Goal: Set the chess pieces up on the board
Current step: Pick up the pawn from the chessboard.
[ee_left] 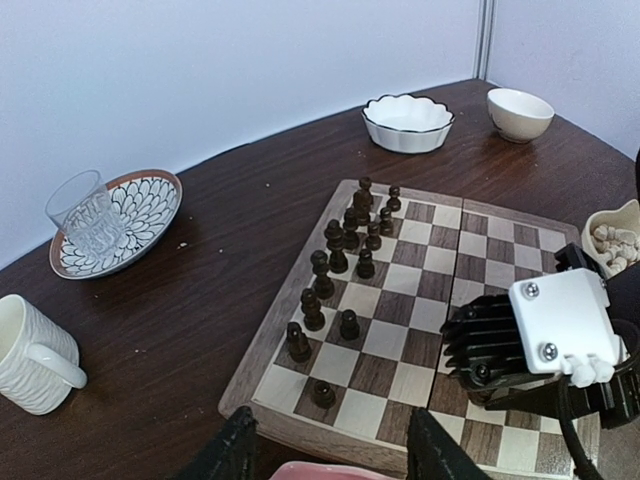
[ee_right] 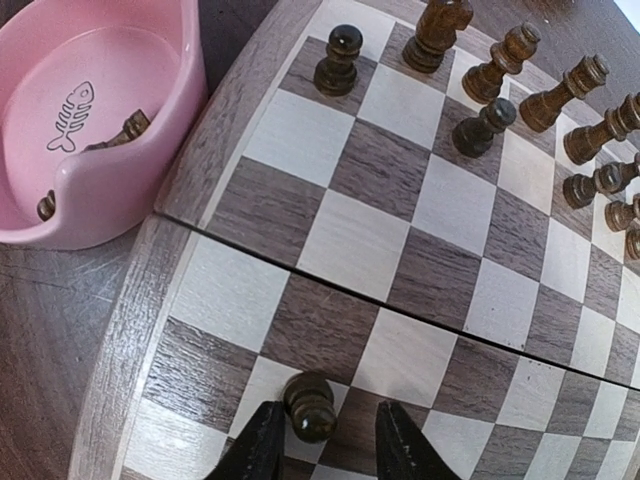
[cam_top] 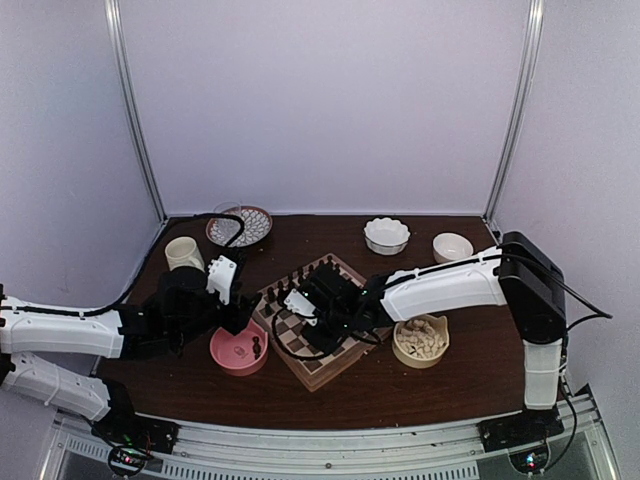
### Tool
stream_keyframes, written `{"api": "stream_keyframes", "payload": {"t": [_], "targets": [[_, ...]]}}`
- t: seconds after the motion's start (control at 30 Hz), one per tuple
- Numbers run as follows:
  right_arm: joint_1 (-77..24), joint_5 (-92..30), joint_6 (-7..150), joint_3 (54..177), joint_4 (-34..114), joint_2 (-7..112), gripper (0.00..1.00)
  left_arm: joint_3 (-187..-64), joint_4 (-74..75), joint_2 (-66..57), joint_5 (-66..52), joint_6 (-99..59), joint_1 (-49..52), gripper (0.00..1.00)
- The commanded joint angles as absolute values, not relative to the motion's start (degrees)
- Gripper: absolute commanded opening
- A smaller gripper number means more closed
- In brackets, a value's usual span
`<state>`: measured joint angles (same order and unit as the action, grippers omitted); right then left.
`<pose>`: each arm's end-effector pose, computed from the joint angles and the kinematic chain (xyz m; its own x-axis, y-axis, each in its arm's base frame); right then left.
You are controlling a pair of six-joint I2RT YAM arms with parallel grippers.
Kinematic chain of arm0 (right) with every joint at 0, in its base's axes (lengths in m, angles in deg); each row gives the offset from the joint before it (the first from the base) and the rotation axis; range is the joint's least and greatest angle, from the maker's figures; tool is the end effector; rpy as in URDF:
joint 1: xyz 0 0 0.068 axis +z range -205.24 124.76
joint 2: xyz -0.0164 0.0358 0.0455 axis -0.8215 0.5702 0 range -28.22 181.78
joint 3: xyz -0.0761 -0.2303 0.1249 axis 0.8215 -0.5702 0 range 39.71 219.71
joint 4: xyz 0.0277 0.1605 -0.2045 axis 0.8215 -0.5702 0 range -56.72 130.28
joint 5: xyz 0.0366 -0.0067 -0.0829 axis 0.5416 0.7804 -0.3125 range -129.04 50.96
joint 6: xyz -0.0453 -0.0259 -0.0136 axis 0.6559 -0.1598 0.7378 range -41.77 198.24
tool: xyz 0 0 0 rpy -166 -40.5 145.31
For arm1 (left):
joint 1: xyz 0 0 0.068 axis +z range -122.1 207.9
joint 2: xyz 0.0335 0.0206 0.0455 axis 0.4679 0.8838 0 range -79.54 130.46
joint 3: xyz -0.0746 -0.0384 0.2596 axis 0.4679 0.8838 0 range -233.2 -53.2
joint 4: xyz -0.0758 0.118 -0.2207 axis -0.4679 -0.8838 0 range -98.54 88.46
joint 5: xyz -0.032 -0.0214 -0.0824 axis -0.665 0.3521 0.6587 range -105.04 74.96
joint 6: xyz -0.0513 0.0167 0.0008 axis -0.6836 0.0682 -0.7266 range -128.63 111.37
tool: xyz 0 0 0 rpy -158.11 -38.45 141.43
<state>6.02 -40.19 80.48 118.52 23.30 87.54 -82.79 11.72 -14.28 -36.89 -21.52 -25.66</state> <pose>0.2080 0.3777 0.1634 -0.3543 -0.7273 -0.5878 -0.8855 0.4630 -0.0392 0.1547 -0.1872 0.2183 -0.3416 0.1143 -0.9329 0.4782 0.8756 -0.0678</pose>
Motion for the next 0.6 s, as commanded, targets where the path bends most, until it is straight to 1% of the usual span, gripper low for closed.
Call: {"api": "stream_keyframes", "payload": {"t": [0.0, 0.17, 0.27, 0.4, 0.47, 0.57], "targets": [[5.76, -42.17, 79.81, 120.53, 23.44, 88.88, 0.33, -84.09, 12.63, -13.75, -36.05, -20.87, -25.41, 0.52], [5.76, -42.09, 79.64, 121.46, 23.29, 89.72, 0.29, -84.12, 12.62, -13.79, -36.13, -21.0, -25.43, 0.52], [5.69, -42.5, 79.47, 121.55, 23.31, 89.86, 0.22, -84.06, 12.61, -13.93, -36.27, -20.91, -25.45, 0.52], [5.76, -43.08, 79.1, 120.92, 23.99, 88.76, 0.2, -83.97, 12.59, -14.23, -36.77, -20.81, -25.4, 0.52], [5.67, -43.08, 78.39, 120.02, 25.11, 87.88, 0.17, -84.05, 12.44, -14.55, -37.12, -20.7, -25.44, 0.52], [5.29, -43.0, 78.24, 120.25, 26.1, 87.32, 0.16, -83.89, 12.3, -15.1, -37.9, -20.5, -25.44, 0.52]]}}
